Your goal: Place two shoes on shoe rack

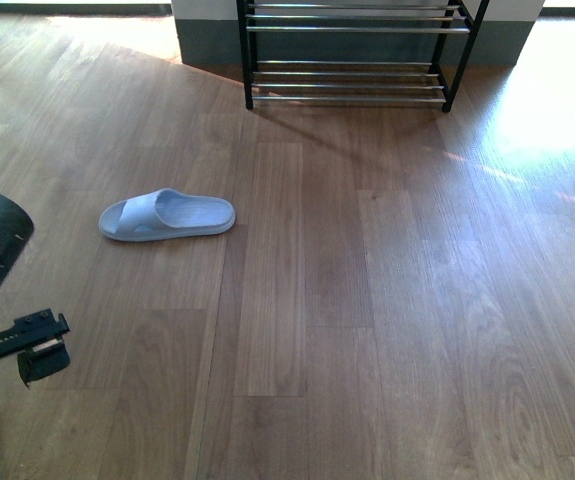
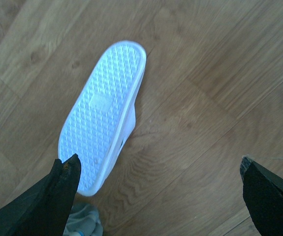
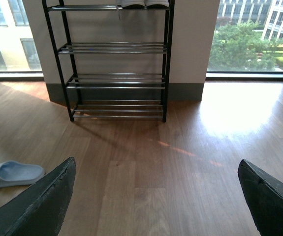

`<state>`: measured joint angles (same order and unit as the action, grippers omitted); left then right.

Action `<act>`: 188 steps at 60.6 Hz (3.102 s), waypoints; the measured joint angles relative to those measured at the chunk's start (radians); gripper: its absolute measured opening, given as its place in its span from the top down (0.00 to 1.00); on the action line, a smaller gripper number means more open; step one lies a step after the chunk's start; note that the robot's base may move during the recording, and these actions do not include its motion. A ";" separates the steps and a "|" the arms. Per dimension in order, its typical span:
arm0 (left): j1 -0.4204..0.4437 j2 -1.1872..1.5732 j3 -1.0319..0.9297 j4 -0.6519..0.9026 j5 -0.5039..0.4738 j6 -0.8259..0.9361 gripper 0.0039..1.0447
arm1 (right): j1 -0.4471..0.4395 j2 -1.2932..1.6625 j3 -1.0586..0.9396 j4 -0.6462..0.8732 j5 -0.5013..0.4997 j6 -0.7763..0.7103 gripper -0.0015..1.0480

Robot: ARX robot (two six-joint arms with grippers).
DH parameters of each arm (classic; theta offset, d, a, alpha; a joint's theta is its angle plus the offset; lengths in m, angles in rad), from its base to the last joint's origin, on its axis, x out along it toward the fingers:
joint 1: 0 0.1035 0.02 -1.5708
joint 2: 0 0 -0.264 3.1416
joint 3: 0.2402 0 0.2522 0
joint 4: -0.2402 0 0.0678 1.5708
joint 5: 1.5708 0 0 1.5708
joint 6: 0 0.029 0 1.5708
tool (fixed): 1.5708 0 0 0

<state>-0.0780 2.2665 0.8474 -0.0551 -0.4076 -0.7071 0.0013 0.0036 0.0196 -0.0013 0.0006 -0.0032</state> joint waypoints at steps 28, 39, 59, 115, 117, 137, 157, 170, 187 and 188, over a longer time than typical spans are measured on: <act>0.071 0.505 0.423 -0.341 0.005 0.009 0.09 | 0.000 0.000 0.000 0.000 0.000 0.000 0.09; 0.107 0.636 0.534 -0.410 -0.057 0.076 0.09 | 0.000 0.000 0.000 0.000 0.000 0.000 0.09; 0.150 0.763 0.631 -0.416 -0.153 0.224 0.40 | 0.000 0.000 0.000 0.000 0.000 0.000 0.09; 0.094 0.309 0.308 0.288 -0.531 0.570 0.88 | 0.000 0.000 0.000 0.000 0.000 0.000 0.09; 0.085 0.303 0.286 0.388 -0.548 0.621 0.88 | 0.000 0.000 0.000 0.000 0.000 0.000 0.09; 0.008 0.328 0.229 1.112 -0.511 1.309 0.88 | 0.000 0.000 0.000 0.000 0.001 0.000 0.09; 0.080 0.271 0.210 0.711 -0.136 0.550 0.88 | 0.000 0.000 0.000 0.000 0.000 0.000 0.09; 0.080 0.254 0.176 0.827 0.249 0.140 0.88 | 0.000 0.000 0.000 0.000 0.000 0.000 0.09; 0.088 0.260 0.161 1.129 0.691 -0.246 0.88 | 0.000 0.000 0.000 0.000 0.000 0.000 0.09; 0.089 0.261 0.162 1.143 0.705 -0.260 0.88 | 0.000 0.000 0.000 0.000 0.000 0.000 0.09</act>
<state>0.0109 2.5275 1.0092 1.0882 0.2974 -0.9668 0.0013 0.0036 0.0196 -0.0013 0.0002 -0.0029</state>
